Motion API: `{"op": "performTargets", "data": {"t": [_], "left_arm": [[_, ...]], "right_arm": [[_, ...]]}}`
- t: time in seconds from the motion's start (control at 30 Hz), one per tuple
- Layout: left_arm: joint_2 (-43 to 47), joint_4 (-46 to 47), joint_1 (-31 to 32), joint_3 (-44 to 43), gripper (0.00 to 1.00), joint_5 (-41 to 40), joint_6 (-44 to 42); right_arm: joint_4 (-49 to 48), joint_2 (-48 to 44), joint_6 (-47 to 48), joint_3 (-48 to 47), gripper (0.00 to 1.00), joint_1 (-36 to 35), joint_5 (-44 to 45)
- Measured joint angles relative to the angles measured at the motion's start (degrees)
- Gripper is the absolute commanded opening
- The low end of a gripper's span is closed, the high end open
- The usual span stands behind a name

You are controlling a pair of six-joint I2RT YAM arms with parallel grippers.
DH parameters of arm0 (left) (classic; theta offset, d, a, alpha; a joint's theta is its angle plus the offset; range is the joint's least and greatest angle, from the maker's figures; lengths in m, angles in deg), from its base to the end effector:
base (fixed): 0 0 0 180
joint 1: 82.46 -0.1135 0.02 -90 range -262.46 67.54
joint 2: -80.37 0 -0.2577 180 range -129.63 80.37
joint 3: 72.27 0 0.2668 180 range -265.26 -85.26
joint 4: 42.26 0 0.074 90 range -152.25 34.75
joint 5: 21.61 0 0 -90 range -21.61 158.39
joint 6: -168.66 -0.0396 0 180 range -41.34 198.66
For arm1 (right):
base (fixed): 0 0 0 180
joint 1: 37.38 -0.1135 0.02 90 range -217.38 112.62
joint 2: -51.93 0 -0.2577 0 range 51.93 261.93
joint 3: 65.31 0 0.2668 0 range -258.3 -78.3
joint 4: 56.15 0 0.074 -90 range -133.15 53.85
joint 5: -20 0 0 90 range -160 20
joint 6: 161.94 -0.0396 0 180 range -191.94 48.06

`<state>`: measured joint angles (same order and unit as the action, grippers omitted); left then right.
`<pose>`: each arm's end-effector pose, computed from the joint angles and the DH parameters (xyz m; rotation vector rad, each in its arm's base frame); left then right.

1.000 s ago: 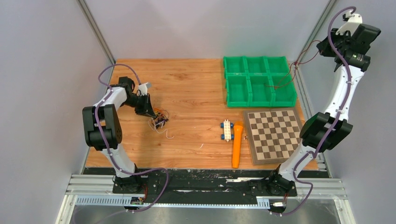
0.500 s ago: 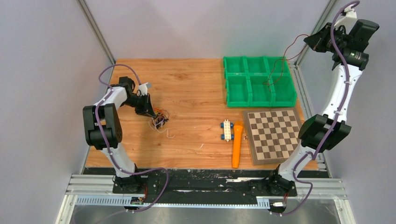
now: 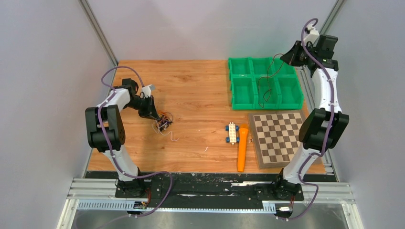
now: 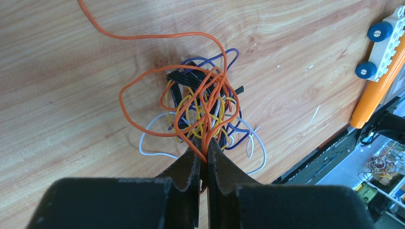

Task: Untangle the cables

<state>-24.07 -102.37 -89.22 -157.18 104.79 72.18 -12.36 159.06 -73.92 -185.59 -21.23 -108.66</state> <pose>0.3551 0.0184 0.1697 0.0756 2.7631 -0.8735 0.4353 -0.1003 0.3670 -0.0791 2.0211 0.5510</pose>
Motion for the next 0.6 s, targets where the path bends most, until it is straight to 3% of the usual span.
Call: {"op": "performTargets", "data": {"t": [0.3,0.47,0.6], "left_arm": [[0.0,0.1,0.0,0.0,0.10,0.0,0.0],[-0.1,0.1,0.0,-0.1,0.10,-0.1,0.0],[-0.1,0.2,0.0,-0.1,0.10,-0.1,0.0]], "right_arm": [[-10.8,3.3,3.8,1.8,0.00,-2.9,8.0],[-20.9,-0.4,11.3,14.3,0.00,-4.2,15.5],[-23.4,-4.9,18.2,24.5,0.00,-6.0,16.9]]}}
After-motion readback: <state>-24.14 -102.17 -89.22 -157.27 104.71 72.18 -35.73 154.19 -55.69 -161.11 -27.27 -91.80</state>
